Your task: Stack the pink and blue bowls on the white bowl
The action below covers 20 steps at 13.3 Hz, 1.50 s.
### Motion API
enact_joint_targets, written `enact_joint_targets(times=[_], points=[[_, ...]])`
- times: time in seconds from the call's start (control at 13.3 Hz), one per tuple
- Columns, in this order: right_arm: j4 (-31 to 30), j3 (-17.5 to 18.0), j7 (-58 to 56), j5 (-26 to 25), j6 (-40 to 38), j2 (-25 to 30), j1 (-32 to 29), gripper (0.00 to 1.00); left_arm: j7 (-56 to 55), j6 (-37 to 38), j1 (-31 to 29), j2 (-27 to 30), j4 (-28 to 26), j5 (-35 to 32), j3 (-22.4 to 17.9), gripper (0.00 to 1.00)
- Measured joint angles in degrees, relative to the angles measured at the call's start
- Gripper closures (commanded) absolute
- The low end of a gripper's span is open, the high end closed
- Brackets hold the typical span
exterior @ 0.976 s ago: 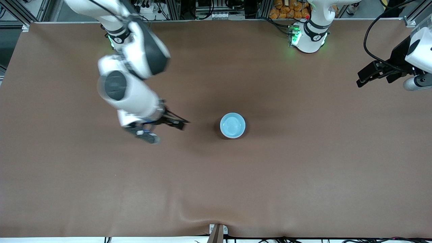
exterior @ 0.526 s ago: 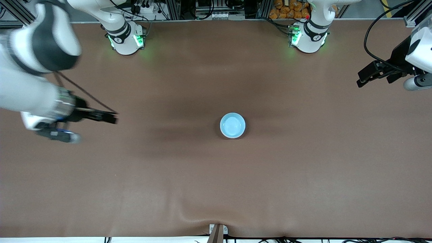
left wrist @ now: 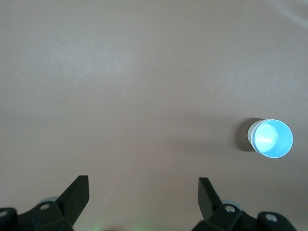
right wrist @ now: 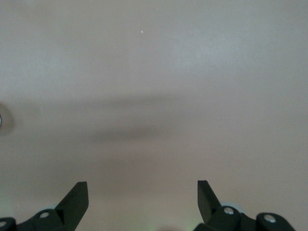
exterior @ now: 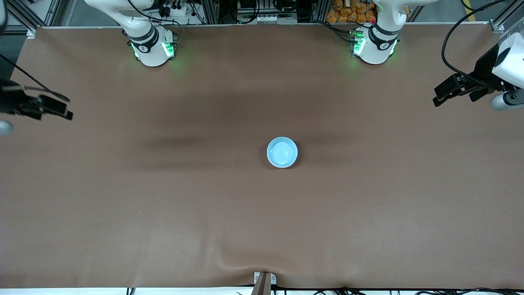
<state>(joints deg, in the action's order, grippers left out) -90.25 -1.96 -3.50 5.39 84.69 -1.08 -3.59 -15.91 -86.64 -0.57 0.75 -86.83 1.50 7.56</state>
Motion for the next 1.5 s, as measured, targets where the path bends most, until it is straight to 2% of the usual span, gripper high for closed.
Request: enact_joint_targets(times=[0.23,0.38,0.9,1.5], points=[[0.3,1.8,-2.8,-4.5,-2.0,1.4,-0.8,0.00,0.0,-0.3,0.0,0.0,-0.1,0.0,0.0,0.00],[0.5,2.8,-2.8,-5.8,-2.7,1.8,-0.8,0.00,0.0,-0.4,0.0,0.0,-0.1,0.0,0.0,0.00],[2.7,3.0,0.9,-5.9,-2.8,2.2,-1.0,0.00,0.0,-0.5,0.0,0.0,-0.1,0.0,0.0,0.00],[2.9,2.2,2.1,-3.3,-2.2,2.2,-1.3,0.00,1.2,-0.6,-0.1,0.0,-0.2,0.0,-0.2,0.00]])
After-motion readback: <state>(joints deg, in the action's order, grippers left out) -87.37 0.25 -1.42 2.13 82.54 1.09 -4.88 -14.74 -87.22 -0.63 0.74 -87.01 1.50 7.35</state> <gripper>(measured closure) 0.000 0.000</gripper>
